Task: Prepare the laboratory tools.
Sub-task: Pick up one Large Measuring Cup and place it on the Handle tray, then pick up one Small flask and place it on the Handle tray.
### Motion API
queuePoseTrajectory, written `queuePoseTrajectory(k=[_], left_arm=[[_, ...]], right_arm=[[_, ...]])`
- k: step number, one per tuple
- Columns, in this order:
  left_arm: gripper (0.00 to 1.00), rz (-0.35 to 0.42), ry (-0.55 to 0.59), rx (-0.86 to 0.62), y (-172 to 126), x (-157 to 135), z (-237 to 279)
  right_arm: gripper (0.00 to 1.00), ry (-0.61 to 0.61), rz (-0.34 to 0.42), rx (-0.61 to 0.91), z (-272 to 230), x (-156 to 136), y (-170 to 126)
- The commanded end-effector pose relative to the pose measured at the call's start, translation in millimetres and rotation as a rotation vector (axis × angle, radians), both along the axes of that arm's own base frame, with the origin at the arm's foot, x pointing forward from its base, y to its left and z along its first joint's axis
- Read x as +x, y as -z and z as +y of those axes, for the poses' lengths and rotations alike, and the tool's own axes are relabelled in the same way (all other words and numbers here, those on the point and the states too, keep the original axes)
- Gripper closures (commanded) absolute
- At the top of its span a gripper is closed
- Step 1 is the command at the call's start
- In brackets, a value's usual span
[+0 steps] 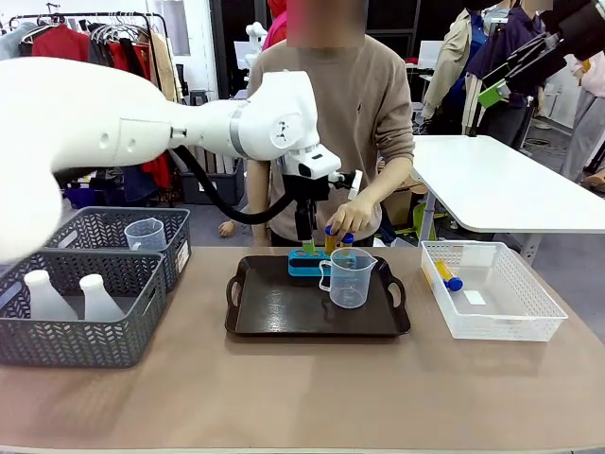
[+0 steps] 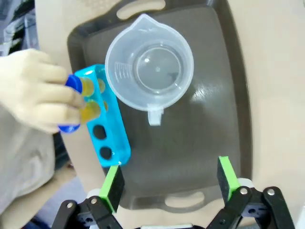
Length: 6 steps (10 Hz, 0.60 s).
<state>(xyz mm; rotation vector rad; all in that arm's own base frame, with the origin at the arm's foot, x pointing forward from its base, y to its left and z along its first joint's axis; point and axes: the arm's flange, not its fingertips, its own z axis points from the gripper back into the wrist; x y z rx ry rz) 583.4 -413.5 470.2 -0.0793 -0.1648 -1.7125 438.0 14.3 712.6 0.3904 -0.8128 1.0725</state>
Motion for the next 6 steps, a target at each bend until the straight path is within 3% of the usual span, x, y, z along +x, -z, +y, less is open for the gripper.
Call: queuePoseTrajectory(k=[1,5,6], left_arm=[[0.0,-0.017,-0.062,0.031,-19.2,-32.8,28.2],[0.0,-0.13,-0.174,0.072,-60.0,-63.3,73.1],[0.0,-0.063,-0.126,0.041,-58.8,-38.9,47.3]], right_arm=[[0.0,-0.007,-0.005,0.007,0.6,-0.4,-1.5],[0.0,-0.007,-0.005,0.007,0.6,-0.4,-1.5],[0.0,-0.007,-0.005,0.007,0.6,-0.4,-1.5]])
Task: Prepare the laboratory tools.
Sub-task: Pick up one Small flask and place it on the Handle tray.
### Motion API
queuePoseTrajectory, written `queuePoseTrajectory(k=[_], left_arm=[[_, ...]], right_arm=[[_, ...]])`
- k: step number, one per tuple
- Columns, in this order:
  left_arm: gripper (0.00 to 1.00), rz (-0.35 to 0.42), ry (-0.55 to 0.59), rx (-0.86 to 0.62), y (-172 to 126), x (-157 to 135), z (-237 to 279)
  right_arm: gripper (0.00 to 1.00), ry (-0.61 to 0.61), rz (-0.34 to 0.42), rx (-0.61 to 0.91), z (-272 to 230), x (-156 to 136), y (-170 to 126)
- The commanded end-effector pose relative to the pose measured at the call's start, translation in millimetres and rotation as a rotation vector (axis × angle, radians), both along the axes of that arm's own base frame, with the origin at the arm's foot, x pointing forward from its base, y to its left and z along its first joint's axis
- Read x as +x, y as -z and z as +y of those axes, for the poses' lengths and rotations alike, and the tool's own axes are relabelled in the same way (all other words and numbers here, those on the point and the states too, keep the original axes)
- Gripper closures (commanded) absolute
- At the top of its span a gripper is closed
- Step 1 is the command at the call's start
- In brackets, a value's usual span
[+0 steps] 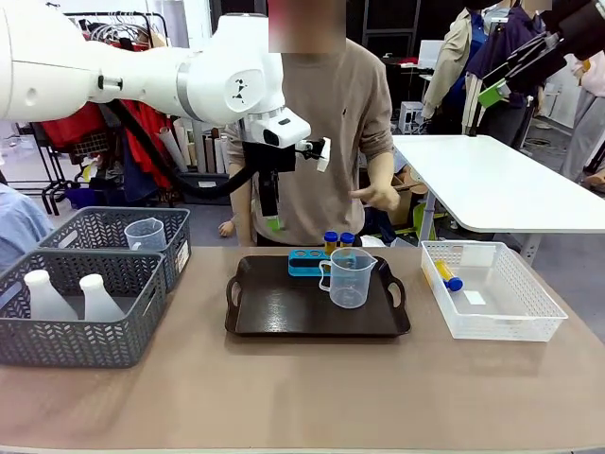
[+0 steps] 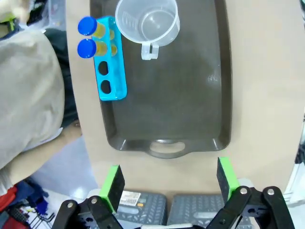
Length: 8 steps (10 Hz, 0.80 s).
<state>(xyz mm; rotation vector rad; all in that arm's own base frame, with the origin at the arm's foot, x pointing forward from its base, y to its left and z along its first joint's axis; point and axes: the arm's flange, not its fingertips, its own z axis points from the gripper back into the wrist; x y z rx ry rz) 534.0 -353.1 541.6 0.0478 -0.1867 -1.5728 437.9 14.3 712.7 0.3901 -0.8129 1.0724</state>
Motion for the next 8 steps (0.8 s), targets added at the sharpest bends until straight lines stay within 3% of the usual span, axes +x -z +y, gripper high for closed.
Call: queuePoseTrajectory(k=[1,4,5,8], left_arm=[[0.0,0.026,0.021,-0.013,12.6,10.6,-13.1],[0.0,0.019,0.014,-0.004,13.0,4.8,-11.0],[0.0,-0.013,-0.126,-0.016,-14.4,-16.7,13.5],[0.0,-0.094,-0.362,-0.007,-64.8,-57.9,62.4]], right_arm=[[0.0,-0.007,-0.005,0.007,0.6,-0.3,-1.5],[0.0,-0.007,-0.005,0.007,0.6,-0.3,-1.5],[0.0,-0.007,-0.005,0.007,0.6,-0.3,-1.5],[0.0,-0.007,-0.005,0.007,0.6,-0.3,-1.5]])
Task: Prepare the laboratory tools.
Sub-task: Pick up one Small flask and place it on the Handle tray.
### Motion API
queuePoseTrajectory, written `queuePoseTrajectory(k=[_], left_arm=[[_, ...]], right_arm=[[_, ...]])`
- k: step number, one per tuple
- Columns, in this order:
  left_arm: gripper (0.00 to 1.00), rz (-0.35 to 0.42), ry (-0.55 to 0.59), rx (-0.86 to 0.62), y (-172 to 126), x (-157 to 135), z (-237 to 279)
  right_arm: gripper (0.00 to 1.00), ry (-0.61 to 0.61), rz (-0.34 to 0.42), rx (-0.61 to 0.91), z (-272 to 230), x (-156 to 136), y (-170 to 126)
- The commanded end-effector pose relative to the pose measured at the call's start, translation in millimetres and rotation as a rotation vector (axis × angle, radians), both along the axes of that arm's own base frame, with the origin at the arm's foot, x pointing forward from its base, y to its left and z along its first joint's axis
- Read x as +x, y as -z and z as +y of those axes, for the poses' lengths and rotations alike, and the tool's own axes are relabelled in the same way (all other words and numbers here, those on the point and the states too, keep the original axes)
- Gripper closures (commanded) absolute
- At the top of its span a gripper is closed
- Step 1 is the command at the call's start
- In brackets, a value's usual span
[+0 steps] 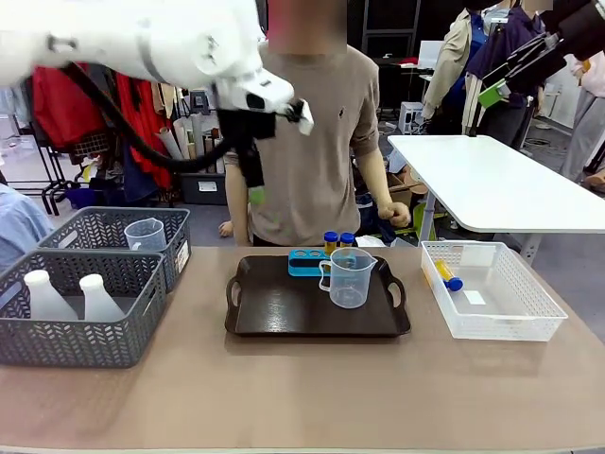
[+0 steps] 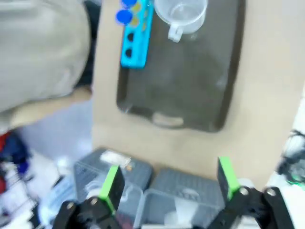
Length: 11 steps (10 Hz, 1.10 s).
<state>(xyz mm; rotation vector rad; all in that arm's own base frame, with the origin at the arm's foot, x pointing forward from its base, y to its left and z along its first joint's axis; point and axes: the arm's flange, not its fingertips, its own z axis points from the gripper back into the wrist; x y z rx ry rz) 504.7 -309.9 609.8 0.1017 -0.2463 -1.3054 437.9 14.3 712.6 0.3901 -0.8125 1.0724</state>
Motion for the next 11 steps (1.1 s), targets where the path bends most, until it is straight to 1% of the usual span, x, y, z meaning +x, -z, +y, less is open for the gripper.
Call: queuePoseTrajectory(k=[1,2,3,4,5,6,7,9,10,11], left_arm=[[0.0,-0.058,-0.206,0.031,-13.4,-42.5,43.7],[0.0,-0.076,-0.34,0.026,-23.0,-57.8,63.1],[0.0,-0.096,-0.469,0.028,-26.8,-63.7,88.9],[0.0,-0.082,-0.574,0.01,-32.4,-72.8,118.3],[0.0,-0.093,-0.664,0.015,-32.7,-80.1,147.4],[0.0,-0.078,-0.757,-0.023,-26.0,-82.3,183.8],[0.0,-0.079,-0.831,-0.044,-15.9,-84.4,212.8],[0.0,-0.011,-0.91,-0.148,3.2,-74.5,258.3],[0.0,0.007,-0.94,-0.156,10.3,-72.1,265.8],[0.0,0.036,-0.902,-0.182,20.3,-58.4,258.5]], right_arm=[[0.0,-0.007,-0.005,0.007,0.6,-0.3,-1.6],[0.0,-0.007,-0.005,0.007,0.6,-0.3,-1.6],[0.0,-0.007,-0.005,0.007,0.6,-0.3,-1.6],[0.0,-0.007,-0.005,0.007,0.6,-0.3,-1.6],[0.0,-0.007,-0.005,0.007,0.6,-0.3,-1.6],[0.0,-0.007,-0.005,0.007,0.6,-0.3,-1.6],[0.0,-0.007,-0.005,0.007,0.6,-0.3,-1.6],[0.0,-0.007,-0.005,0.007,0.6,-0.3,-1.6],[0.0,-0.007,-0.005,0.007,0.6,-0.3,-1.6],[0.0,-0.007,-0.005,0.007,0.6,-0.3,-1.6]])
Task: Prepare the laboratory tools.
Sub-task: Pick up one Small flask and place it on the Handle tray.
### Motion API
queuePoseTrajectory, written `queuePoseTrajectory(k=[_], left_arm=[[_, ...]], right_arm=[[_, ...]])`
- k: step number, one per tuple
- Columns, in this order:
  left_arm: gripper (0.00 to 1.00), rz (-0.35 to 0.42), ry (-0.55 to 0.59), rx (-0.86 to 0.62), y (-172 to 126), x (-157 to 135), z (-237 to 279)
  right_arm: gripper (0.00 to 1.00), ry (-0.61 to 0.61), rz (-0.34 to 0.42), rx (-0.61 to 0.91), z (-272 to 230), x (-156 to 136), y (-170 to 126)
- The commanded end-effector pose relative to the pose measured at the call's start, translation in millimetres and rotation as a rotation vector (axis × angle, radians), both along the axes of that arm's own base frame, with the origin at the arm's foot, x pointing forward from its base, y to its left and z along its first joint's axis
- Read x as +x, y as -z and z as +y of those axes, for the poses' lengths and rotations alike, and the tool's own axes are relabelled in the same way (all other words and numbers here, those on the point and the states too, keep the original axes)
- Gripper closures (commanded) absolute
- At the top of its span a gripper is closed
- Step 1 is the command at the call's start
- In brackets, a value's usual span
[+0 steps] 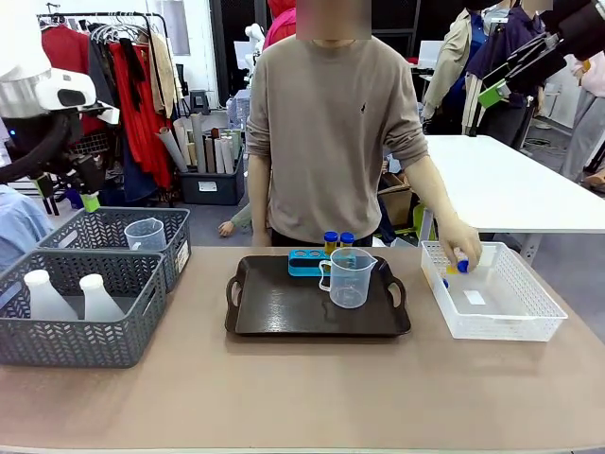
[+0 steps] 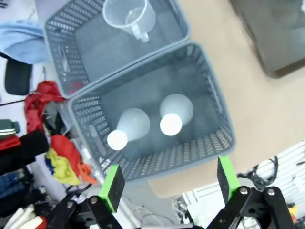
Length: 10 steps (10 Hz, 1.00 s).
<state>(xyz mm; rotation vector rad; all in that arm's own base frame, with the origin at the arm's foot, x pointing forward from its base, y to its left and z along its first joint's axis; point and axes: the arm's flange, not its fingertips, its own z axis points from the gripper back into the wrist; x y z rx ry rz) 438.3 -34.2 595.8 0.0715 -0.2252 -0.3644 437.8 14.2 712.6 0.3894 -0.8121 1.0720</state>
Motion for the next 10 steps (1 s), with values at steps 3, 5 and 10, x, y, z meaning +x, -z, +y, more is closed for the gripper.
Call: queuePoseTrajectory(k=[3,5,10], left_arm=[[0.0,-0.005,0.01,0.037,-9.7,-5.4,-2.0],[0.0,-0.001,0.01,0.013,-4.1,-0.9,-4.3],[0.0,0.068,-0.236,-0.031,40.9,27.1,68.7]], right_arm=[[0.0,-0.008,-0.006,0.008,0.7,-0.2,-1.6],[0.0,-0.008,-0.006,0.008,0.7,-0.2,-1.6],[0.0,-0.008,-0.006,0.008,0.7,-0.2,-1.6]])
